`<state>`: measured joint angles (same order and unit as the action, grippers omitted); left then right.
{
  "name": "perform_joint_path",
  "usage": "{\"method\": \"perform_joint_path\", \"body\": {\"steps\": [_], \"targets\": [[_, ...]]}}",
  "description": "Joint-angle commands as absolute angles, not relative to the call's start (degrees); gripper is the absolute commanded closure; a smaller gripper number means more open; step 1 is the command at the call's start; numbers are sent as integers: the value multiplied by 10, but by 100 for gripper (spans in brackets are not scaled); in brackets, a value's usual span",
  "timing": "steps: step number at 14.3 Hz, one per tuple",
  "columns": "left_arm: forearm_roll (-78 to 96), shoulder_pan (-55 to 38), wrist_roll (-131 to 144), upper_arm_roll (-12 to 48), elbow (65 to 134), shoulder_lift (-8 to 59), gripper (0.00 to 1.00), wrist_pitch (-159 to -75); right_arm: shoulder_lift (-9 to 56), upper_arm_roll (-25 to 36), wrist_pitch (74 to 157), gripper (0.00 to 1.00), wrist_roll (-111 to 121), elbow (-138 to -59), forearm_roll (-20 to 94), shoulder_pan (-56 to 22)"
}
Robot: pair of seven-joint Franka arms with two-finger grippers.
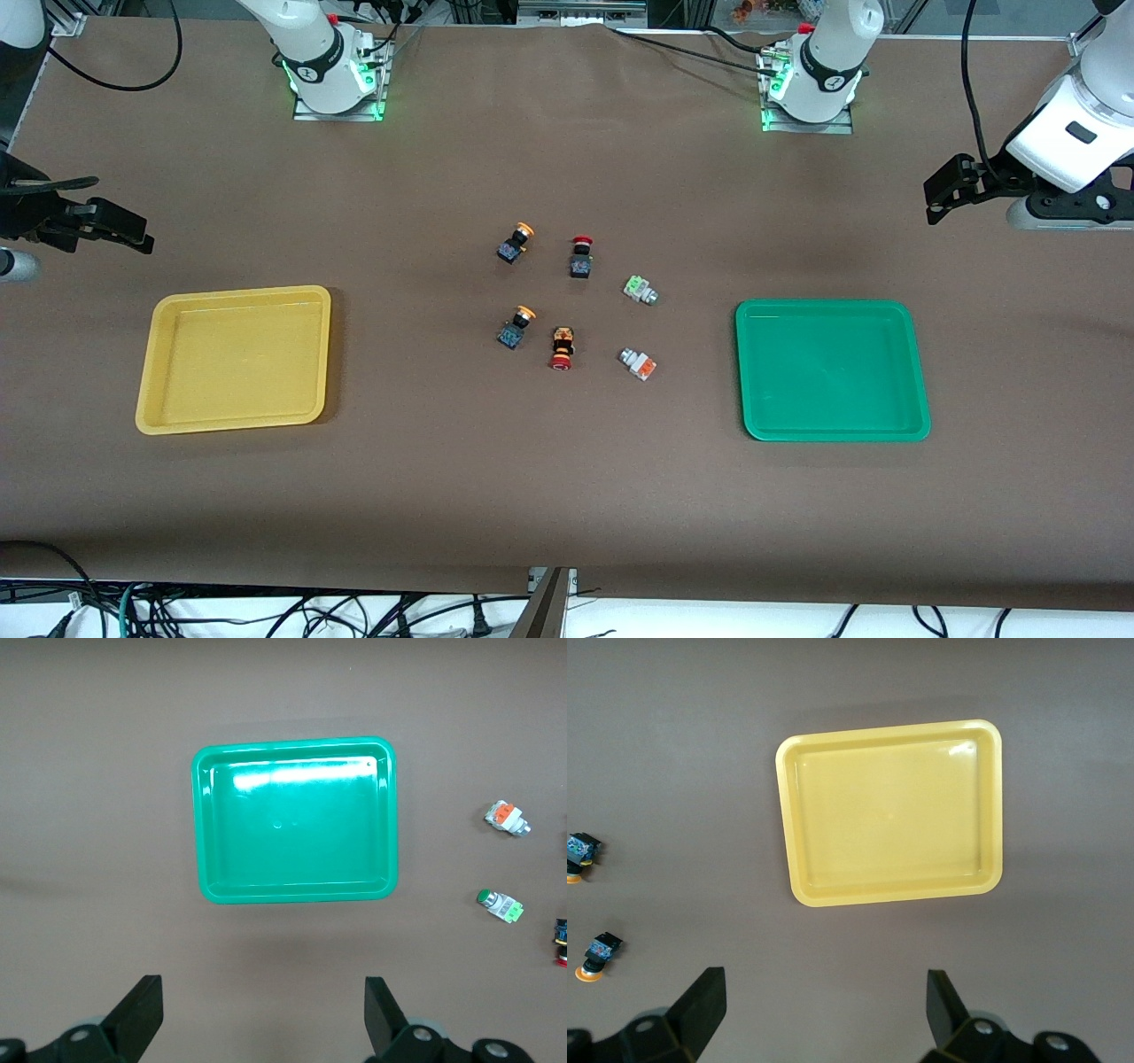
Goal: Place green and yellow buttons in trays
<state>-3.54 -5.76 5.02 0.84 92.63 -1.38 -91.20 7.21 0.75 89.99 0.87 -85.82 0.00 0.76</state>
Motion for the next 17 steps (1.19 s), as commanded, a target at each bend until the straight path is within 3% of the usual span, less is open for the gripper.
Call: {"method": "perform_joint_path", "body": {"steps": [1, 17], "targets": [[-25, -54, 40, 11, 910, -10, 0, -895, 71, 4, 894, 0, 10, -852, 1, 11], [-16, -51, 41, 7, 911, -6, 0, -897, 99, 4, 895, 0, 12, -859, 14, 10]]}}
